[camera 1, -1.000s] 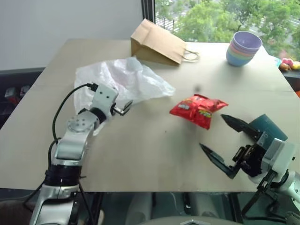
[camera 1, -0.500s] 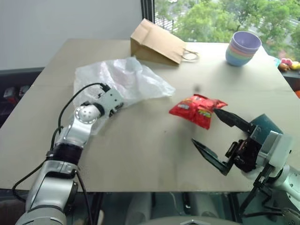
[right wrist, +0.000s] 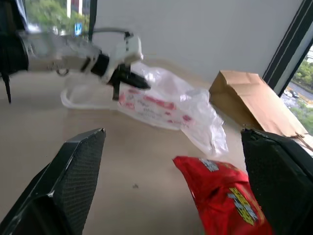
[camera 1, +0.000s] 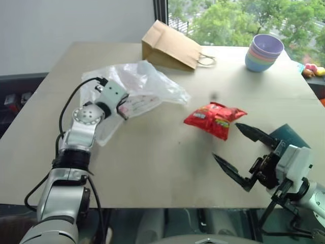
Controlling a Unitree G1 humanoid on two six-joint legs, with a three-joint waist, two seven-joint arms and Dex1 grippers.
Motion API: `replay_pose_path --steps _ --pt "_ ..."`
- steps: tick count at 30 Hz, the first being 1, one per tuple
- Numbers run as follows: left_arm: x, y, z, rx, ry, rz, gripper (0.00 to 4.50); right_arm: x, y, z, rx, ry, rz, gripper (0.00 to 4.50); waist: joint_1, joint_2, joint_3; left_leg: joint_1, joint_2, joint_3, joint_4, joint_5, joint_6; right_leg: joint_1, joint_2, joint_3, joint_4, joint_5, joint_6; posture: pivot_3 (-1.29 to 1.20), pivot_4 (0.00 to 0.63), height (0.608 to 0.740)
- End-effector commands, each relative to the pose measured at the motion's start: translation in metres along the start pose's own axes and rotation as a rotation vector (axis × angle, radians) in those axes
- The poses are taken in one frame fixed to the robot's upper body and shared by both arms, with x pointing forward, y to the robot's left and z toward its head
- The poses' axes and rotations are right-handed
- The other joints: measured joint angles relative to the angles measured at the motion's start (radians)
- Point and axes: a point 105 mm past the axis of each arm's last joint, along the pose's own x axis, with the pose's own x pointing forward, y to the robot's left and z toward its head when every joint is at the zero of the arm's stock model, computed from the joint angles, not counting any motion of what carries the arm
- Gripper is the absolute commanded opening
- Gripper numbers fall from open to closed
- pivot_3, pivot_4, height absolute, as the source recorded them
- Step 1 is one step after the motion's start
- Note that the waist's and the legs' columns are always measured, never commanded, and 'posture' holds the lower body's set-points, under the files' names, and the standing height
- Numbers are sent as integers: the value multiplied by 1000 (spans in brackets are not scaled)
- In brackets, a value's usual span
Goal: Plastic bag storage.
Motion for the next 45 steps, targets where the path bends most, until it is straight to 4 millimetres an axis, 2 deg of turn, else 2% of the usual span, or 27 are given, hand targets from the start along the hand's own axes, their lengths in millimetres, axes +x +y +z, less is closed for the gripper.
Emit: replay_pose_path --steps 1,5,9,18,19,20,21,22,23,26,29,35,42,45 --pt "-4 9 38 -101 -84 18 40 8 -18 -24 -294 153 -6 4500 -4 0 0 0 0 0 1 0 0 0 0 0 0 0 0 0 150 740" --pt "-3 -1 48 -180 -56 -38 40 26 -43 -50 -519 267 -40 4500 -5 0 0 1 0 0 1 0 0 0 1 0 1 -1 -1 0 150 740" --pt "-5 -3 53 -209 -27 -53 40 43 -45 -74 -707 321 42 4500 -6 0 0 1 -1 0 1 0 0 0 1 1 1 0 0 0 150 740" --pt "-14 -2 71 -244 -40 -67 40 68 -61 -100 -828 368 42 4500 -4 -1 1 -1 -2 -1 1 0 0 0 0 1 1 1 0 0 150 740" --pt "-14 -2 72 -247 -41 -67 0 70 -64 -100 -827 369 32 4107 -4 -1 1 -1 -2 -1 1 0 0 -1 0 1 1 1 0 0 150 740" --pt "-15 -2 74 -258 -47 -67 0 72 -66 -100 -826 364 33 4006 -4 -1 1 -1 -2 -2 1 0 0 0 0 1 1 2 -1 0 150 740" --pt "-15 -3 75 -264 -50 -67 0 73 -67 -100 -825 360 34 3712 -4 -1 1 -1 -2 -2 1 0 0 0 0 1 1 2 -2 0 150 740" --pt "-15 -2 77 -278 -53 -65 0 74 -66 -98 -829 349 38 3443 -5 -1 1 -1 -2 -1 1 0 0 0 0 1 1 3 -3 0 150 740" --pt "-15 -2 78 -288 -54 -63 0 75 -66 -97 -834 342 42 2815 -5 -1 1 -1 -3 -1 1 0 0 0 0 1 1 3 -3 0 150 740" --pt "-14 -1 83 -314 -59 -64 0 76 -63 -88 -838 299 60 1522 -4 -1 1 -1 -2 -2 1 0 0 0 0 1 1 3 -3 0 150 740" --pt "-10 -3 91 -358 -70 -85 0 84 -57 -63 -827 195 71 83 -5 -1 1 -1 -3 -2 1 0 0 0 0 1 1 3 -3 0 150 740" --pt "-2 -16 108 -402 -85 -177 0 107 -42 -14 -855 10 122 83 -9 -1 1 -1 -3 -2 1 0 0 0 0 1 1 3 -2 0 150 740" --pt "-4 -30 125 -490 -83 -332 0 141 -22 5 -929 -136 232 83 -9 -1 1 -1 -3 -3 1 0 0 0 0 1 1 3 -3 0 150 740" --pt "-11 -31 129 -514 -82 -393 0 160 -24 11 -915 -168 217 83 -10 -1 1 -1 -3 -3 1 0 0 -1 0 1 1 4 -3 0 150 740"
